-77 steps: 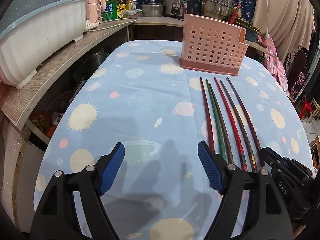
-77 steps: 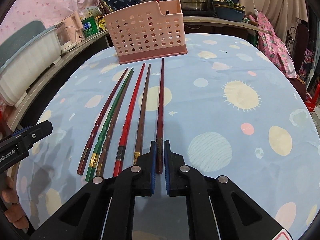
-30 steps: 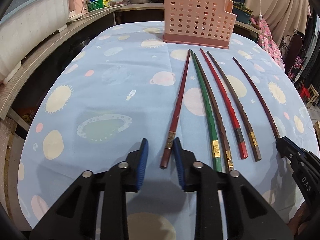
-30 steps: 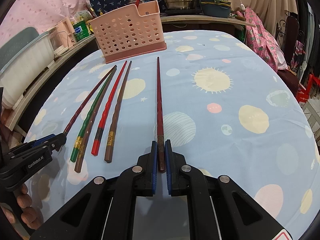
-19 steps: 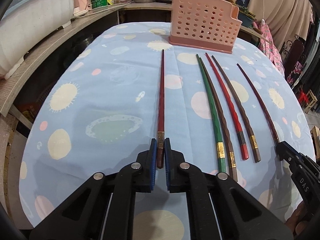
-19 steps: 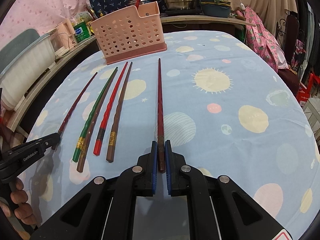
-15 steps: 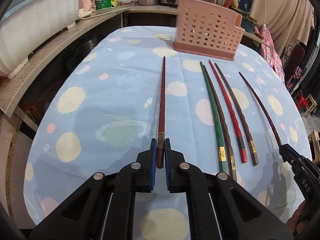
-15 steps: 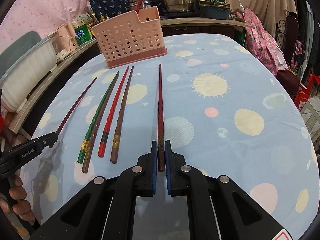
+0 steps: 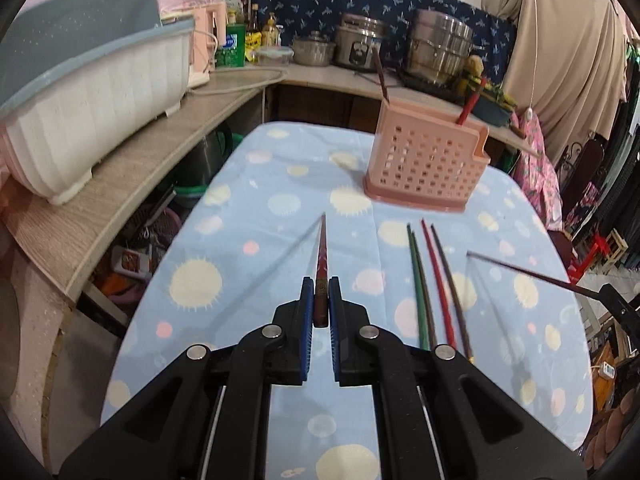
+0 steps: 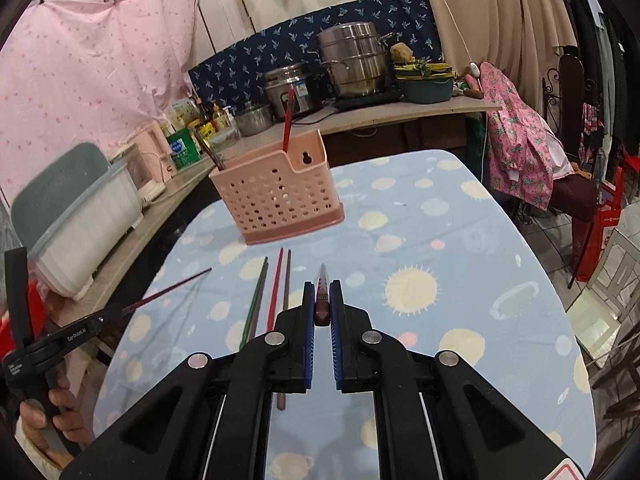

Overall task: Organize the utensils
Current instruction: 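Lift both held chopsticks and carry them toward the pink holder, then lower both chopsticks into the pink holder and open both tools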

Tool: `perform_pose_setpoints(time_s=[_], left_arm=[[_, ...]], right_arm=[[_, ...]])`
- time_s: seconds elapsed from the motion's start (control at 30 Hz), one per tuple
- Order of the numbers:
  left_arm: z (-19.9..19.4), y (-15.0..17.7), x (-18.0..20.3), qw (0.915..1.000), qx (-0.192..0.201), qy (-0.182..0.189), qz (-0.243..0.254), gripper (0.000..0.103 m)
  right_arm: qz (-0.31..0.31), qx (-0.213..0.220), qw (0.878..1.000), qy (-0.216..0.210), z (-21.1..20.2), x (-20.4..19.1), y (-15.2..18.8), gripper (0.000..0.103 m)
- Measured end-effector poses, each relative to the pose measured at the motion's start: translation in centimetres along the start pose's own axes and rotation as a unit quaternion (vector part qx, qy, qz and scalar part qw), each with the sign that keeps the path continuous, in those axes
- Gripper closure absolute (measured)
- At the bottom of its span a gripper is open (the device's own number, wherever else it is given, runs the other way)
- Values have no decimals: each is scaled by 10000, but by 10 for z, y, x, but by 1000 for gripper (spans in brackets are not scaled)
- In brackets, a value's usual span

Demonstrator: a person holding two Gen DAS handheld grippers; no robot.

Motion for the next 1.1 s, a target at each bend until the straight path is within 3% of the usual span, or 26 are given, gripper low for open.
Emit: perform_pose_setpoints(time_s=[0.33, 0.63, 0.9, 1.1], left_arm=[[-10, -74, 8, 9992, 383, 31, 64, 96], [-12, -141, 27, 9978, 598, 274, 86, 96], [-37, -214, 49, 9912, 1247, 432, 70, 96], [-61, -272, 65, 9793, 1947, 551, -46, 96]], right_arm=[[78, 559, 9981, -257, -11, -10, -74, 95], [102, 986, 9936, -543, -11, -29, -143, 95], [55, 1478, 9862, -744, -6, -58, -209, 95], [2, 1727, 9816, -815, 6, -77, -250, 95]])
Point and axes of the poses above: each gripper's, at about its wrist camera, not at the fingertips, and z roughly the way its jaws point, x to its right, y to its underside, the point moved 10 cm from there along z, roughly the way its jaws point, and after that the axes turned 3 degrees about z, right-handed, at the moved point
